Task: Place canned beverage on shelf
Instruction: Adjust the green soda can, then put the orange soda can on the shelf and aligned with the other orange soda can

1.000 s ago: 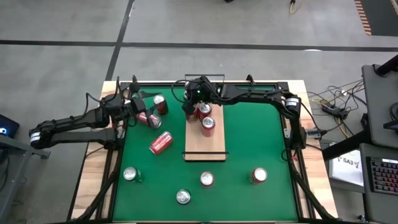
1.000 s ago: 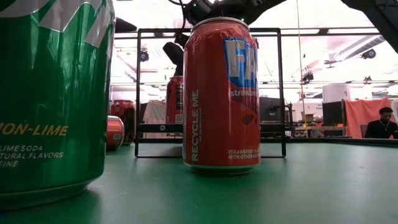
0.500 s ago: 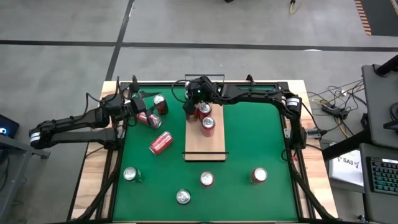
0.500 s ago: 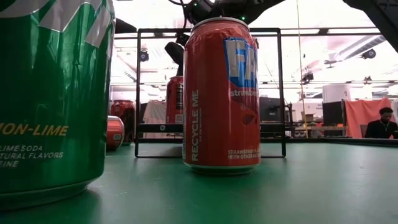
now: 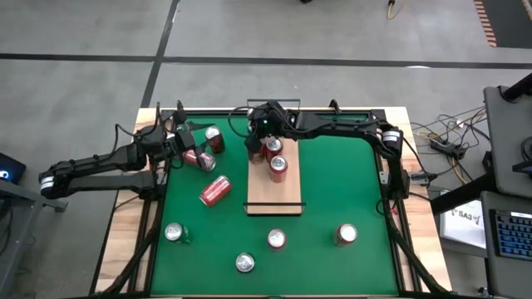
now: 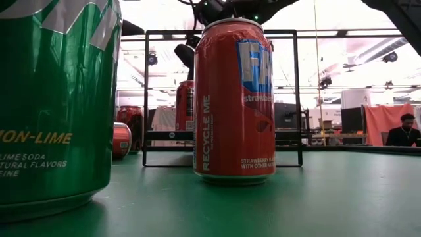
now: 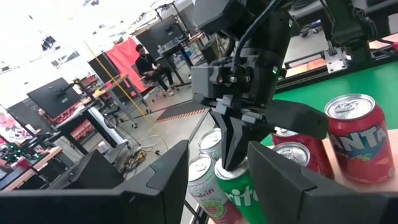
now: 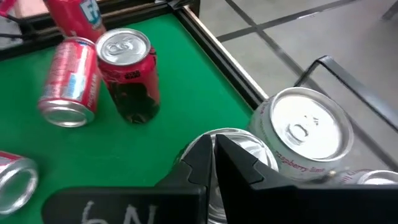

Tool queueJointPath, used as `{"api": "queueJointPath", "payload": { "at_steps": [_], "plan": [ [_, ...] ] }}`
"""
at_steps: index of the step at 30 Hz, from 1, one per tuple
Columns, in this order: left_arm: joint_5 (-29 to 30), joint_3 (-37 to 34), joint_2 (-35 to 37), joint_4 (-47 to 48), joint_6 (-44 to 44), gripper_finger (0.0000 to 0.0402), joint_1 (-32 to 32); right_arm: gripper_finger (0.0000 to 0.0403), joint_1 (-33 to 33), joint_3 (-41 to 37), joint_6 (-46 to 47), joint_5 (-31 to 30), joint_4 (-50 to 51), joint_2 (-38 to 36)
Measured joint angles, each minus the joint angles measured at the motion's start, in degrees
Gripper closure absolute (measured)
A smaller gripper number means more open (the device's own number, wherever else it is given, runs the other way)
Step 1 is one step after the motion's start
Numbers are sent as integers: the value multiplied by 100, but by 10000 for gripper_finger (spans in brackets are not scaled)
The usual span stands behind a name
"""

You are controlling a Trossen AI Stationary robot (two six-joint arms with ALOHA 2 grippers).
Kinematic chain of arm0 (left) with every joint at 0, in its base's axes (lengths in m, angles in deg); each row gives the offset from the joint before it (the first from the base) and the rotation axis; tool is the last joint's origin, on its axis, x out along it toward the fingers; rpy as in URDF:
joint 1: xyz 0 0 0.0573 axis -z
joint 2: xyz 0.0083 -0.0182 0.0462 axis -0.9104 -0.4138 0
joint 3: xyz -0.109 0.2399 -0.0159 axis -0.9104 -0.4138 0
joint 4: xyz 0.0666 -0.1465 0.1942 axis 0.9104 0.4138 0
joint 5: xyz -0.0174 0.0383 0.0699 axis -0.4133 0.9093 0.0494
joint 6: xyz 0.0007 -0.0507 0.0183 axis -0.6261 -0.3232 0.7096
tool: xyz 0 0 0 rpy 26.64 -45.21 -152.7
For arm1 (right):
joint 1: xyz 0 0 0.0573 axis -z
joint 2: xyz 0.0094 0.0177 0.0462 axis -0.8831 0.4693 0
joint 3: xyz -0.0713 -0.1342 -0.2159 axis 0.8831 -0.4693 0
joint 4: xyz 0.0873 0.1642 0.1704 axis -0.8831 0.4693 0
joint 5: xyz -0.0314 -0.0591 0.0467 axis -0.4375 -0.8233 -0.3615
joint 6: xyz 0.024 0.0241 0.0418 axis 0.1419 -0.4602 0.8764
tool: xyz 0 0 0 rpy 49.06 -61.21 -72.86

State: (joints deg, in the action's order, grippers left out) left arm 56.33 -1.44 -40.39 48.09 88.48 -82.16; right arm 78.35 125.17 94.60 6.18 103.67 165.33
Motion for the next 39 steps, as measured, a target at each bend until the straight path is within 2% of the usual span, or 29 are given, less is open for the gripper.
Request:
{"api": "queueJointPath", "payload": {
  "at_steps": [8, 14, 17, 21, 26, 32, 39],
  "plan": [
    [-4, 0, -26, 49, -58, 254, 0, 390, -55, 0, -48, -127, 37, -351],
    [-6, 0, -20, 44, -358, 254, 0, 390, -226, 0, 60, -111, 679, -864],
    [-10, 20, -50, 42, -745, 254, 2, 390, -404, 0, 94, -129, 1190, -1220],
    [-51, 5, -182, 150, -1815, 254, 47, 390, -769, -10, 59, -126, 1610, -1654],
    [-173, 7, -513, 895, -3062, 263, 369, 390, -1251, -225, -139, -128, 1666, -2188],
    [-166, 489, -997, 1796, -3919, 286, 1064, 390, -1739, -657, -199, -128, 1654, -2608],
    [35, 1332, -1604, 3995, -5072, 308, 1637, 390, -2090, -1005, -166, -134, 1645, -2770]
  ]
}}
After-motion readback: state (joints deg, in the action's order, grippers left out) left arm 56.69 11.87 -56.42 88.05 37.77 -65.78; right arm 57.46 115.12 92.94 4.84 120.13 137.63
